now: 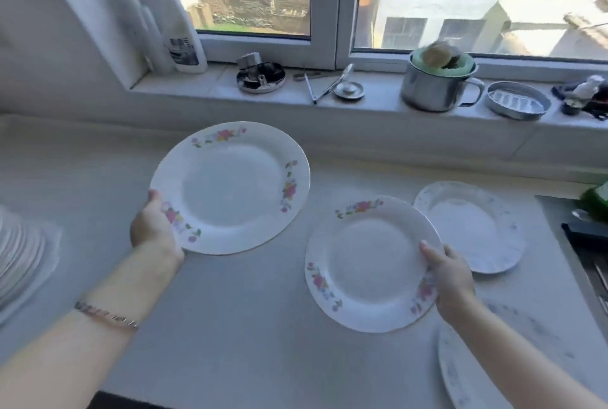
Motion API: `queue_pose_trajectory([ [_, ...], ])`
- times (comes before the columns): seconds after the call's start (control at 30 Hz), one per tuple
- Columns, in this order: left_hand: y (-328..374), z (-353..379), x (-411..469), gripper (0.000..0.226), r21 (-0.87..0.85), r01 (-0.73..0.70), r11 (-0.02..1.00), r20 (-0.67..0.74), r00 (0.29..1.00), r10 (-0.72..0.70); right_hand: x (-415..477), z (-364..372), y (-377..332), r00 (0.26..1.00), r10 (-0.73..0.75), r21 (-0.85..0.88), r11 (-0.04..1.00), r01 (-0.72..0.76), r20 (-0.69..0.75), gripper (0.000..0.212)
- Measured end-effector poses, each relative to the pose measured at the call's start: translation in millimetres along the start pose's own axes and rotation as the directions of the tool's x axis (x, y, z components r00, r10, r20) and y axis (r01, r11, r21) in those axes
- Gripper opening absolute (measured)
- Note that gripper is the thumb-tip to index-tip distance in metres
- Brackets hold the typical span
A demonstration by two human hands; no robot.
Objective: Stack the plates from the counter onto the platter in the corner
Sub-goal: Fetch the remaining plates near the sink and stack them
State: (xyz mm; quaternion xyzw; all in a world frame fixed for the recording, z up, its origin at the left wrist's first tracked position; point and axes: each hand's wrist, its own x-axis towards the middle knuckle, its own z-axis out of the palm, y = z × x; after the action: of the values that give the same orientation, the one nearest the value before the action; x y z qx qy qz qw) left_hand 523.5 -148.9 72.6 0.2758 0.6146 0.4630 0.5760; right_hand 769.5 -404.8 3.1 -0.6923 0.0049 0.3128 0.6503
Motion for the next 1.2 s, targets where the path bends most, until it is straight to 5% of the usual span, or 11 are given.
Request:
queue_pose_trajectory([
  [0.3,78.4,-179.4,98.9,0.032,-0.055,-0.095,0.994,-0.306,0.949,0.074,-76.1,193.3,34.3,0.966,0.056,-0.15,0.988,-0.018,0.253,0.01],
  [0.57,175.6,-330.7,216.2,0.035,-0.118,-0.123,0.985,-0.433,0.899,0.06,-142.2,391.3,80.8,0.921,0.204,-0.048,0.979,-0.199,0.332,0.007],
  [0.9,224.7,-402.0,295.7,0.029,-0.196,-0.148,0.969,-0.502,0.864,0.031,-183.4,568.6,90.4,0.891,0.143,-0.144,0.986,-0.089,0.431,0.011],
  [1.2,219.1,-423.7,333.0,0.031,-0.276,-0.114,0.954,-0.529,0.847,-0.052,-197.1,636.8,98.9,0.884,0.145,-0.277,0.961,-0.018,0.444,0.016],
])
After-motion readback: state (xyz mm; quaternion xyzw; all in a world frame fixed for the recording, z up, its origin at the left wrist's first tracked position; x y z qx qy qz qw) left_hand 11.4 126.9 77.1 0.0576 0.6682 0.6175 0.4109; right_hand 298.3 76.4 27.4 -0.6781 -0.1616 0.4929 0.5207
